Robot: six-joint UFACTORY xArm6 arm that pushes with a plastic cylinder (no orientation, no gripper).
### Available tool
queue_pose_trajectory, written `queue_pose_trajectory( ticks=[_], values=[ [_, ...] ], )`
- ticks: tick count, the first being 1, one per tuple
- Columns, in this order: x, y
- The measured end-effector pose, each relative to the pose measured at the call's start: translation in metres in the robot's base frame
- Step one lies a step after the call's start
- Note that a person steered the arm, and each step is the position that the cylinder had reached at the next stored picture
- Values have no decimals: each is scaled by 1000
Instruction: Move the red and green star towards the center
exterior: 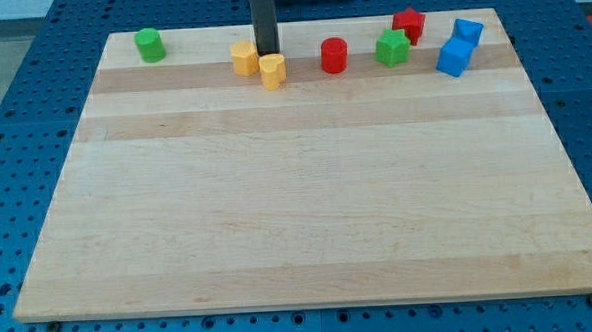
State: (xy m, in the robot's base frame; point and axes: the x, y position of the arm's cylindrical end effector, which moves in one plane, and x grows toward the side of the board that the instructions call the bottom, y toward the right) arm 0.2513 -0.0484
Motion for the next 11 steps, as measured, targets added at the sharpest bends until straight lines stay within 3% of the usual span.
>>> queue_pose_trajectory(
  ticks=[4,6,8,11],
  values=[
    [-60,179],
    [-60,233],
    [-41,234],
    [11,173]
  ],
)
